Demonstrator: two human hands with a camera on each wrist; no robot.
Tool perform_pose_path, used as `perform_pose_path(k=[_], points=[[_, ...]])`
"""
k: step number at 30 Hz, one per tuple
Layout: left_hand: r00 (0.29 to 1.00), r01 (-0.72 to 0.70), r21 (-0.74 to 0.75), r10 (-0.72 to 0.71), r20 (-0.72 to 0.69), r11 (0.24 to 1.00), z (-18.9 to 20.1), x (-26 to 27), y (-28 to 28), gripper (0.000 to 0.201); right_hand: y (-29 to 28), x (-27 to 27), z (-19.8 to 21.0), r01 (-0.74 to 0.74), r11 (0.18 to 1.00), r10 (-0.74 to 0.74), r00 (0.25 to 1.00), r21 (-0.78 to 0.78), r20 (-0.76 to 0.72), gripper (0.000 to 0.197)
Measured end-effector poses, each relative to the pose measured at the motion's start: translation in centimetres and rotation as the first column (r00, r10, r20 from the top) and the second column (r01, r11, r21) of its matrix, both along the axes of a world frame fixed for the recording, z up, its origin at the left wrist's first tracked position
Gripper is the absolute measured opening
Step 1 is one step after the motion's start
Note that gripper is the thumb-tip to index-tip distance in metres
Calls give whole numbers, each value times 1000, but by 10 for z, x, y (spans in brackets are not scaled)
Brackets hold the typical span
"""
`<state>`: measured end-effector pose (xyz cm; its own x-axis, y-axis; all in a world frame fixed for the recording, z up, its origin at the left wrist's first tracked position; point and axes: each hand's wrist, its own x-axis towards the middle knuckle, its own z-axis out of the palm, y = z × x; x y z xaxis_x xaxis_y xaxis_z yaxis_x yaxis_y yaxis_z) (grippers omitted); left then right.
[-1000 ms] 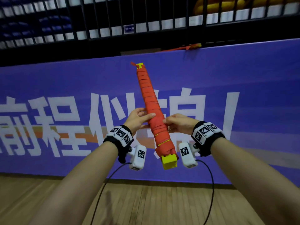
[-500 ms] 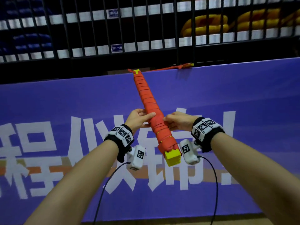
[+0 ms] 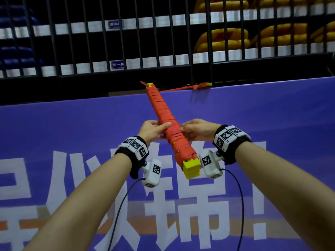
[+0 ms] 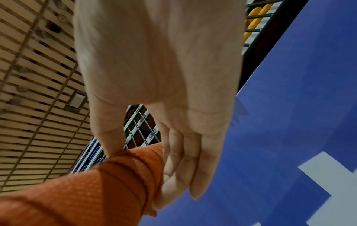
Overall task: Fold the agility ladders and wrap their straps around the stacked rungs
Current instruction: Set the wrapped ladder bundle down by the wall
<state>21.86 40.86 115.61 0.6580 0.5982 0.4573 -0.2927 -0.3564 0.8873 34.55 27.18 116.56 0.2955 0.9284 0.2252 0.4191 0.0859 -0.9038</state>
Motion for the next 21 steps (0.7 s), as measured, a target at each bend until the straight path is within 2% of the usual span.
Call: perform_pose_path(k=[2, 5, 10, 14, 21], points=[[1000, -10, 11, 9, 17, 1000, 11, 19, 6, 39, 9, 19, 12, 28, 999, -26, 999, 47, -39, 7], [997, -43, -7, 43, 71, 999, 27, 53, 18, 44, 23, 51, 26, 23, 997, -19, 999, 78, -43, 16], [992, -43, 47, 37, 123, 998, 45, 106, 43, 46, 46, 105, 51, -18, 998, 16, 1000, 61, 26, 19], [984, -56, 29, 50, 171, 998, 51, 140, 67, 44, 72, 137, 64, -1, 999, -3, 995, 41, 97, 19], [967, -101, 29, 91, 237, 994, 69, 174, 117, 44, 116, 167, 84, -23, 997, 4, 971, 77, 237, 39]])
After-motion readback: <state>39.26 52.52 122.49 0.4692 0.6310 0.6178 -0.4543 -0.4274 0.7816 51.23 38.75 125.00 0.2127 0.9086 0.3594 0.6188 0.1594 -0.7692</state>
